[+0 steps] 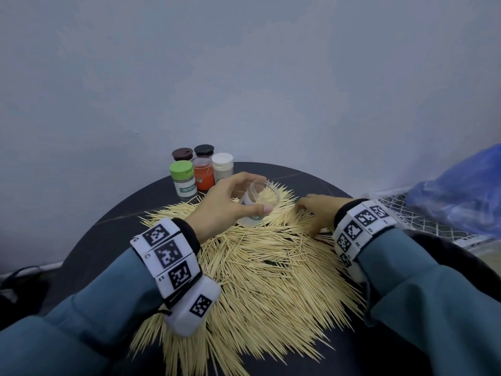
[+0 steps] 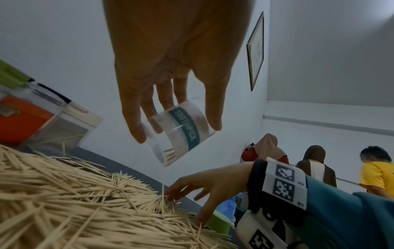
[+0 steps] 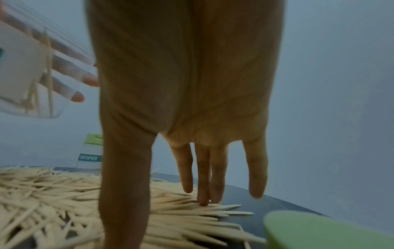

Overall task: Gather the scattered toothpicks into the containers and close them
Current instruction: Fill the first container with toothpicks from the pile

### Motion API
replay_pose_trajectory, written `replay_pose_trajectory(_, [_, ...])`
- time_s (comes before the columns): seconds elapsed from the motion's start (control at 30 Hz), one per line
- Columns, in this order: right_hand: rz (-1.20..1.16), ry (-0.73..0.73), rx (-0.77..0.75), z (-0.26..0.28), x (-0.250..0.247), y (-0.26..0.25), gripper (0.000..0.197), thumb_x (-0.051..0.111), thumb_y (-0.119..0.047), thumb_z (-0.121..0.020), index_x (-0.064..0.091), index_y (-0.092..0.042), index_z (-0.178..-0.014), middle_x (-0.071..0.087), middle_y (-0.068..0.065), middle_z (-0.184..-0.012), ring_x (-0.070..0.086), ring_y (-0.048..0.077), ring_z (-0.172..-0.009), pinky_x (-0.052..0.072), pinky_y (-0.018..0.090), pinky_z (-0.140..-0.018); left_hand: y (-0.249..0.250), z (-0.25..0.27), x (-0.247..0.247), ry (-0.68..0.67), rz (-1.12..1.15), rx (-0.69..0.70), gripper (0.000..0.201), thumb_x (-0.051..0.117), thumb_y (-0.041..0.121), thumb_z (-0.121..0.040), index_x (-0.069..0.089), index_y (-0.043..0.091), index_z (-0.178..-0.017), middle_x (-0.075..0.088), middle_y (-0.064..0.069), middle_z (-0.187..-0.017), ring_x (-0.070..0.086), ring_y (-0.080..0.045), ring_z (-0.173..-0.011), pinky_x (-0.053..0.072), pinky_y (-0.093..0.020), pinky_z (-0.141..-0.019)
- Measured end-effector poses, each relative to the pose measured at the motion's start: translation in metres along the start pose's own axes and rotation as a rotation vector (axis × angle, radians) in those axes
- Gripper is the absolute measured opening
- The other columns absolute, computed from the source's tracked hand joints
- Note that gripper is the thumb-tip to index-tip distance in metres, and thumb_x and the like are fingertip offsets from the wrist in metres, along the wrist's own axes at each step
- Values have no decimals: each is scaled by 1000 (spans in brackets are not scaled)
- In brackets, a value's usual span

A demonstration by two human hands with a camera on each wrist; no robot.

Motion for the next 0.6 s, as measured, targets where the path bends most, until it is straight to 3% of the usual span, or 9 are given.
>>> replay_pose_trajectory(0.17, [-13, 33, -41, -6, -6, -9, 60, 72, -21, -79, 45, -11, -132, 46, 7, -131, 48, 21, -118, 41, 28, -99, -4, 0, -3, 3, 2, -2, 51, 79, 24, -74, 59, 26, -121, 62, 9, -122, 54, -8, -117, 42, -27, -100])
replay_pose_trajectory(0.33, [10, 47, -51, -7, -6, -12, 44, 72, -27, -79, 58, -14, -119, 44, 5, -128, 47, 21, -114, 43, 34, -98, -5, -1, -4, -1, -10, 8, 50, 78, 22, -75, 59, 25, -121, 61, 10, -121, 54, -6, -116, 41, -15, -91])
replay_pose_trajectory(0.5, [9, 15, -78, -8, -3, -17, 37, 67, -27, -84, 57, -11, -116, 56, 4, -118, 50, 16, -95, 46, 31, -92, -7, -1, -3, -29, -45, 10, 52, 78, 24, -75, 58, 26, -123, 61, 10, -122, 54, -5, -116, 40, -13, -89])
replay_pose_trajectory(0.6, [14, -5, -84, -7, 1, -20, 33, 63, -26, -87, 54, -13, -116, 57, 4, -116, 48, 15, -92, 45, 30, -90, -6, 0, -3, -45, -51, 11, 53, 78, 26, -75, 57, 26, -124, 61, 11, -122, 53, -4, -116, 39, -12, -88])
Point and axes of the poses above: each hand's wrist, its own z-axis away from the middle knuckle, its own x-axis out of the palm, y = z × x, the point moved 10 cm from there along -z, towards the middle knuckle
